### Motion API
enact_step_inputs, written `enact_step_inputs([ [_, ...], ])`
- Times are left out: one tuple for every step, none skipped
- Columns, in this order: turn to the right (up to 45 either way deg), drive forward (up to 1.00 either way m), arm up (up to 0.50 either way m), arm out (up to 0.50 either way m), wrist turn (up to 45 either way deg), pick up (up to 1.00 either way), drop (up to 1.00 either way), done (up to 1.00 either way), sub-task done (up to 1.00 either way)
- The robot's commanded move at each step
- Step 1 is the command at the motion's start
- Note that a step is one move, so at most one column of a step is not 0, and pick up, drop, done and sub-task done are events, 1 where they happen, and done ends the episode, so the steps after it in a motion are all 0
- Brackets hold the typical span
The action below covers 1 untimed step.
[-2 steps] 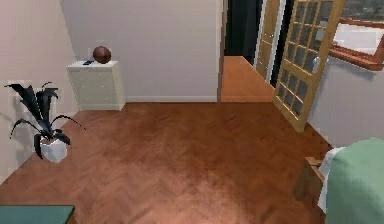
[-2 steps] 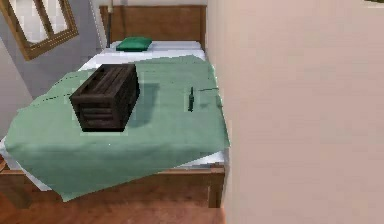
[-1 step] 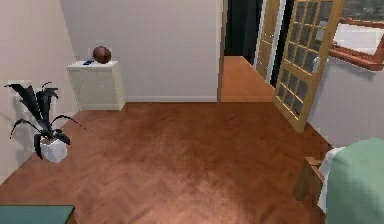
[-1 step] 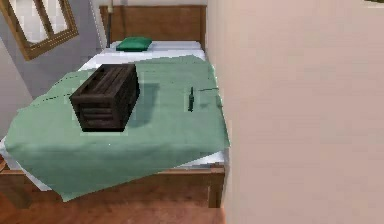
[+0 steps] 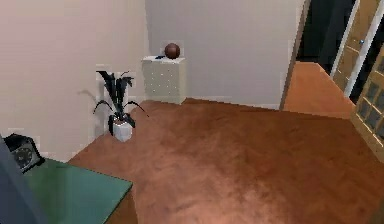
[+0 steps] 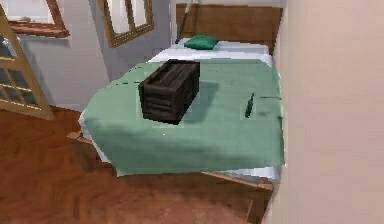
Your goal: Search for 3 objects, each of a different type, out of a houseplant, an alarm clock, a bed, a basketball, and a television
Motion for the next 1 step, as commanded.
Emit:
enact_step_inputs([
  [-45.0, 0.00, 0.00, 0.00, 0.0, 0.00, 0.00, 0.00, 0.00],
])
